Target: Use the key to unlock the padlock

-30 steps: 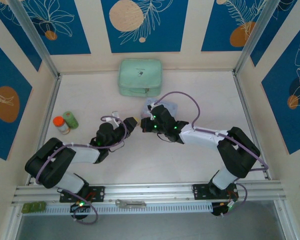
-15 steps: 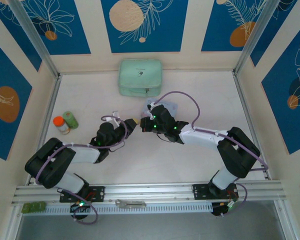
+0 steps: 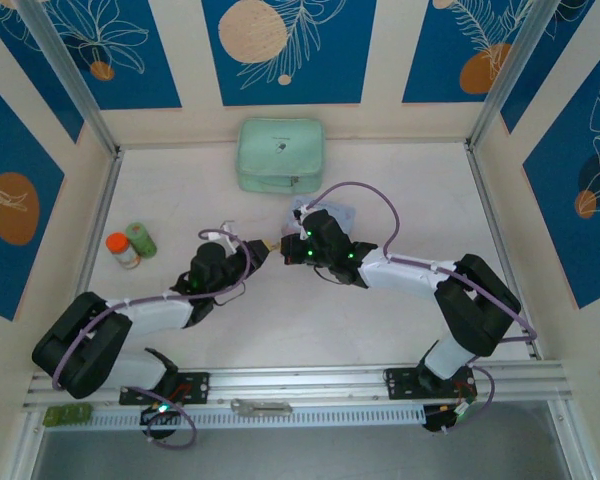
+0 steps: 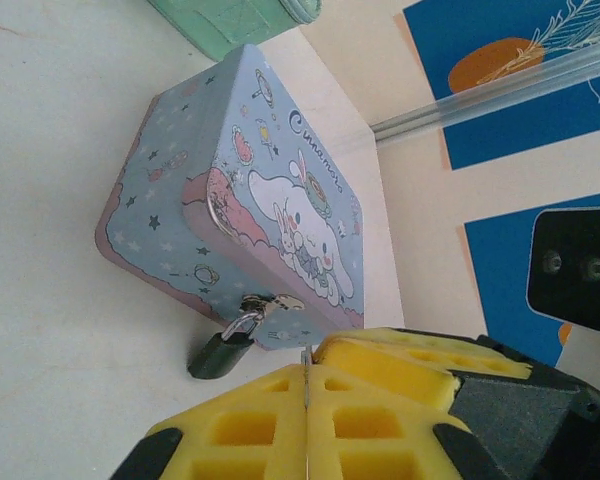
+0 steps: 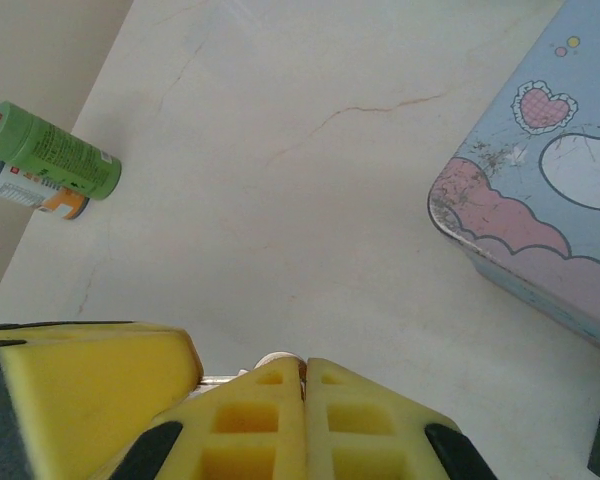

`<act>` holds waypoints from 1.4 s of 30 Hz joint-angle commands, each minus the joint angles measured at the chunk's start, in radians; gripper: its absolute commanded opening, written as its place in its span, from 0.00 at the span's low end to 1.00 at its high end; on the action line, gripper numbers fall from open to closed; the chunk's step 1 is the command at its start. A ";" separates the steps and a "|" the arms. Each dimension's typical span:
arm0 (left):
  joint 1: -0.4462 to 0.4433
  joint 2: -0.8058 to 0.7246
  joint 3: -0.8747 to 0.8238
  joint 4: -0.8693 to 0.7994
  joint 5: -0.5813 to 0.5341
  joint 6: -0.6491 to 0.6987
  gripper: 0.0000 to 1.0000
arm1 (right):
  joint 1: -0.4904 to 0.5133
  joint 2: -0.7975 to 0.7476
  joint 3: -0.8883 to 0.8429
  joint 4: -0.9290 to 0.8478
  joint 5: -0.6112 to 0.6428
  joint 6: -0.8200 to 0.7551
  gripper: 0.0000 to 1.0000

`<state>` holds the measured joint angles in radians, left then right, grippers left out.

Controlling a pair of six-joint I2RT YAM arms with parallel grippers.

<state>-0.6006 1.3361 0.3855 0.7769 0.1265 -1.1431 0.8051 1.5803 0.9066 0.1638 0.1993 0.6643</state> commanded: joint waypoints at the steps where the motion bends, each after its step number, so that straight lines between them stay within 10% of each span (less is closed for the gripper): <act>1: -0.008 0.011 0.032 -0.004 0.008 0.029 0.01 | 0.005 -0.036 0.002 0.007 -0.018 -0.023 0.00; 6: -0.008 0.035 0.041 0.025 0.028 0.044 0.00 | 0.005 -0.055 0.002 -0.006 -0.021 -0.042 0.02; 9: -0.007 0.016 0.056 -0.009 0.043 0.120 0.00 | -0.003 -0.086 -0.007 -0.019 -0.032 -0.077 0.44; 13: 0.011 -0.031 0.056 -0.049 0.098 0.235 0.00 | -0.067 -0.173 -0.040 -0.031 -0.138 -0.148 0.60; 26: 0.097 -0.036 0.210 -0.097 0.639 0.413 0.00 | -0.313 -0.252 -0.039 -0.101 -0.791 -0.240 0.51; 42: 0.097 -0.021 0.248 -0.072 0.672 0.395 0.00 | -0.296 -0.186 -0.086 0.023 -0.868 -0.177 0.33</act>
<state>-0.5102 1.3148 0.6052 0.6708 0.7799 -0.7570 0.5011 1.3853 0.8349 0.1646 -0.6304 0.4755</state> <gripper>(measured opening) 0.051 0.338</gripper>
